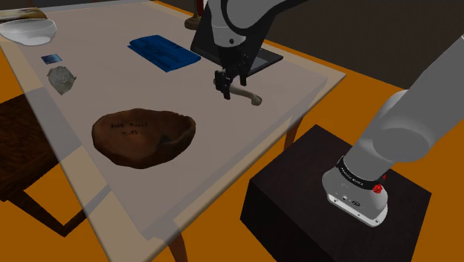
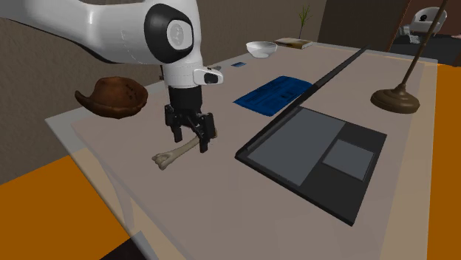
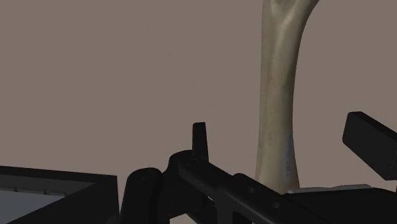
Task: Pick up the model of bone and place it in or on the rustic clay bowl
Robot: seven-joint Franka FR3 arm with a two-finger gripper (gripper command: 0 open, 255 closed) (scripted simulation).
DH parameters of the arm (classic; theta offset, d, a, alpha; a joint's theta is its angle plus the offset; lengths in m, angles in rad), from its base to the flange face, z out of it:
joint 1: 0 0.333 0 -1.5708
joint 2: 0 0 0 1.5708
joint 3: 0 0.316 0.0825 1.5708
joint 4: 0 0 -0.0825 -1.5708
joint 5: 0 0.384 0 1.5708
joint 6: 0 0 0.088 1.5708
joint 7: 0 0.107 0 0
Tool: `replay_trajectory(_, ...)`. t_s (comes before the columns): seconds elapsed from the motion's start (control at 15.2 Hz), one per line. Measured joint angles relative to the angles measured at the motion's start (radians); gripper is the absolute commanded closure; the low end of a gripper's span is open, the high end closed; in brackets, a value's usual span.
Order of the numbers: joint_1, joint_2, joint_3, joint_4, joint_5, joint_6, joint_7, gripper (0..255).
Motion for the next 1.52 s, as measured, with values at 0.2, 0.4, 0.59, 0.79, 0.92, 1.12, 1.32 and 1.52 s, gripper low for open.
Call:
replay_trajectory(0.2,0.000,0.000,0.000,-0.001,0.000,0.001,0.000,0)
replay_trajectory(0.4,0.003,-0.004,0.003,0.004,0.014,0.003,0.000,255)
replay_trajectory(0.59,0.003,-0.004,0.004,0.004,0.008,0.005,-0.003,255)
replay_trajectory(0.79,0.002,-0.001,0.003,0.007,0.003,0.004,-0.003,255)
replay_trajectory(0.92,0.001,-0.002,0.003,0.006,0.002,0.005,-0.002,255)
replay_trajectory(1.12,-0.001,-0.010,0.000,0.019,0.003,-0.026,-0.004,255)
replay_trajectory(1.32,-0.002,-0.022,-0.002,0.047,0.006,-0.067,-0.009,255)
replay_trajectory(1.52,-0.002,-0.028,-0.004,0.082,0.008,-0.109,-0.012,255)
